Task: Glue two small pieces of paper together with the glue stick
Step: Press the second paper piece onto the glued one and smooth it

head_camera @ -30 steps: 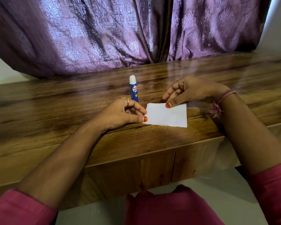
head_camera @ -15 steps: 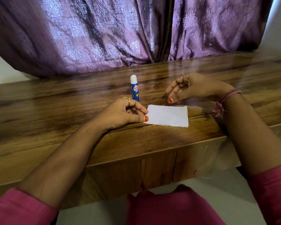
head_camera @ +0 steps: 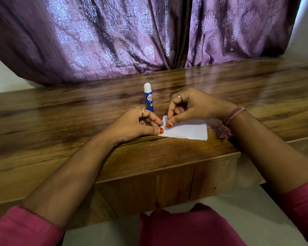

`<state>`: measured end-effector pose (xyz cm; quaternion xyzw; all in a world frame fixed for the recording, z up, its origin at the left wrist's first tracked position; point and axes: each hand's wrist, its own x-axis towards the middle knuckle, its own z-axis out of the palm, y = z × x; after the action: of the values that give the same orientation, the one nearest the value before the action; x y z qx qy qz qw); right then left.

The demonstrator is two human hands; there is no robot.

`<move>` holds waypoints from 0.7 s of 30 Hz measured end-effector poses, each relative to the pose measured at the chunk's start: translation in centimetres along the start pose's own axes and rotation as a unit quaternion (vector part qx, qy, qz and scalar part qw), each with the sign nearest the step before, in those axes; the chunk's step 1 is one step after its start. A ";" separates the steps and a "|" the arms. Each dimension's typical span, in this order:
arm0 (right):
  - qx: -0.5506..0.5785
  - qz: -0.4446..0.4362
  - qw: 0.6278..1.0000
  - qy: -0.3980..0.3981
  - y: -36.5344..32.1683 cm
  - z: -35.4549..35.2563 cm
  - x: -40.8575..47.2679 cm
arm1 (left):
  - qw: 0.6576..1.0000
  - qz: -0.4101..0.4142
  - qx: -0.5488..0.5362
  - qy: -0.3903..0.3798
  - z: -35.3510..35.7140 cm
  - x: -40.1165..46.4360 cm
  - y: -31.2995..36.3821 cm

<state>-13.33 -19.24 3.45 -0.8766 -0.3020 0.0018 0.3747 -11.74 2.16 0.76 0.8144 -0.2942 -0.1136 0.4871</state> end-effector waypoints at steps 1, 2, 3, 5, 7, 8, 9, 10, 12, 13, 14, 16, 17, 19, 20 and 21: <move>-0.006 -0.003 1.000 -0.006 -0.1 0.2 0.1 | 1.000 0.000 0.002 0.000 0.0 0.0 0.0; -0.015 -0.006 1.000 -0.009 -0.2 0.4 0.2 | 1.000 -0.001 0.003 -0.001 -0.1 0.0 0.0; -0.025 -0.010 1.000 -0.009 -0.2 0.6 0.2 | 1.000 -0.002 0.004 -0.001 -0.1 0.0 0.0; -0.046 -0.017 0.999 -0.008 -0.2 0.8 0.2 | 1.000 -0.001 0.007 0.000 -0.1 0.0 -0.1; -0.056 -0.017 0.998 -0.014 -0.3 1.0 0.3 | 1.000 0.000 0.011 0.001 -0.2 0.0 0.0; -0.056 -0.014 0.998 -0.019 -0.3 1.0 0.3 | 1.000 0.001 0.010 -0.001 -0.2 0.0 0.0; -0.054 -0.008 0.998 -0.025 -0.3 1.0 0.4 | 1.000 0.000 0.008 -0.002 -0.1 0.0 0.0; -0.050 0.000 0.998 -0.030 -0.3 1.0 0.4 | 1.000 -0.001 0.005 -0.002 -0.1 0.0 0.0; -0.035 0.017 0.998 -0.039 -0.2 1.0 0.4 | 1.000 -0.002 0.002 0.001 0.0 -0.1 0.1; -0.027 0.026 0.998 -0.044 -0.1 0.9 0.4 | 1.000 -0.004 0.003 0.003 0.0 -0.1 0.1; -0.024 0.033 0.998 -0.051 0.0 0.8 0.3 | 1.000 -0.005 0.005 0.004 0.0 -0.1 0.1; -0.028 0.035 0.997 -0.063 0.0 0.6 0.2 | 1.000 -0.006 0.008 0.003 0.0 -0.1 0.2; -0.032 0.036 0.997 -0.066 0.0 0.6 0.1 | 1.000 -0.006 0.009 0.002 0.0 -0.1 0.2; -0.038 0.040 0.996 -0.070 -0.1 0.4 0.0 | 1.000 -0.004 0.008 0.002 0.0 -0.1 0.2; -0.039 0.041 0.996 -0.071 -0.1 0.4 -0.1 | 1.000 -0.003 0.009 0.002 0.0 -0.1 0.2; -0.039 0.041 0.996 -0.072 -0.1 0.3 -0.1 | 1.000 -0.003 0.011 0.002 -0.1 -0.1 0.2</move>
<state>-13.57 -19.02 3.27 -0.8999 -0.2918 0.0681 0.3169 -11.88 2.21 0.94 0.8206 -0.2922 -0.1100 0.4788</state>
